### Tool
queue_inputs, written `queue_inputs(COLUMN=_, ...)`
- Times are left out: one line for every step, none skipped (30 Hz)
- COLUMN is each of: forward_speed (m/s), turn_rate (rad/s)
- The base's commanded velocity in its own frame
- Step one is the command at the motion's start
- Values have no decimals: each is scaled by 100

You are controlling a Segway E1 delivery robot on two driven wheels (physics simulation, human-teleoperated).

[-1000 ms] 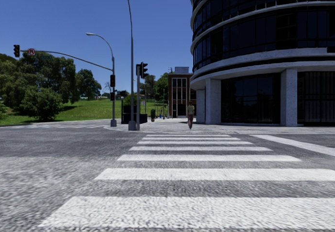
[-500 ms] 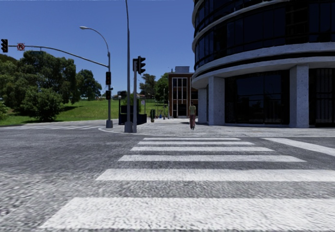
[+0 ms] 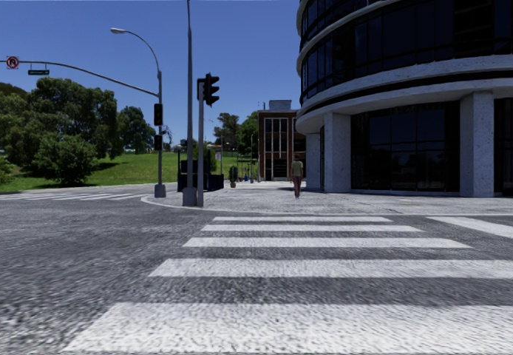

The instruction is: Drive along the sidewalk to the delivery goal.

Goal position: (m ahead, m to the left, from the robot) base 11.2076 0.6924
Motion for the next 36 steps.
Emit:
queue_inputs(forward_speed=200, turn_rate=0)
queue_inputs(forward_speed=200, turn_rate=0)
queue_inputs(forward_speed=200, turn_rate=0)
queue_inputs(forward_speed=200, turn_rate=0)
queue_inputs(forward_speed=200, turn_rate=0)
queue_inputs(forward_speed=200, turn_rate=0)
queue_inputs(forward_speed=200, turn_rate=0)
queue_inputs(forward_speed=200, turn_rate=0)
queue_inputs(forward_speed=200, turn_rate=0)
queue_inputs(forward_speed=200, turn_rate=0)
queue_inputs(forward_speed=200, turn_rate=0)
queue_inputs(forward_speed=200, turn_rate=0)
queue_inputs(forward_speed=200, turn_rate=0)
queue_inputs(forward_speed=200, turn_rate=0)
queue_inputs(forward_speed=200, turn_rate=0)
queue_inputs(forward_speed=200, turn_rate=0)
queue_inputs(forward_speed=200, turn_rate=0)
queue_inputs(forward_speed=200, turn_rate=0)
queue_inputs(forward_speed=200, turn_rate=0)
queue_inputs(forward_speed=200, turn_rate=0)
queue_inputs(forward_speed=200, turn_rate=0)
queue_inputs(forward_speed=200, turn_rate=0)
queue_inputs(forward_speed=200, turn_rate=0)
queue_inputs(forward_speed=200, turn_rate=0)
queue_inputs(forward_speed=200, turn_rate=0)
queue_inputs(forward_speed=200, turn_rate=0)
queue_inputs(forward_speed=200, turn_rate=0)
queue_inputs(forward_speed=200, turn_rate=0)
queue_inputs(forward_speed=200, turn_rate=0)
queue_inputs(forward_speed=200, turn_rate=0)
queue_inputs(forward_speed=200, turn_rate=0)
queue_inputs(forward_speed=200, turn_rate=0)
queue_inputs(forward_speed=200, turn_rate=0)
queue_inputs(forward_speed=200, turn_rate=0)
queue_inputs(forward_speed=200, turn_rate=0)
queue_inputs(forward_speed=200, turn_rate=0)
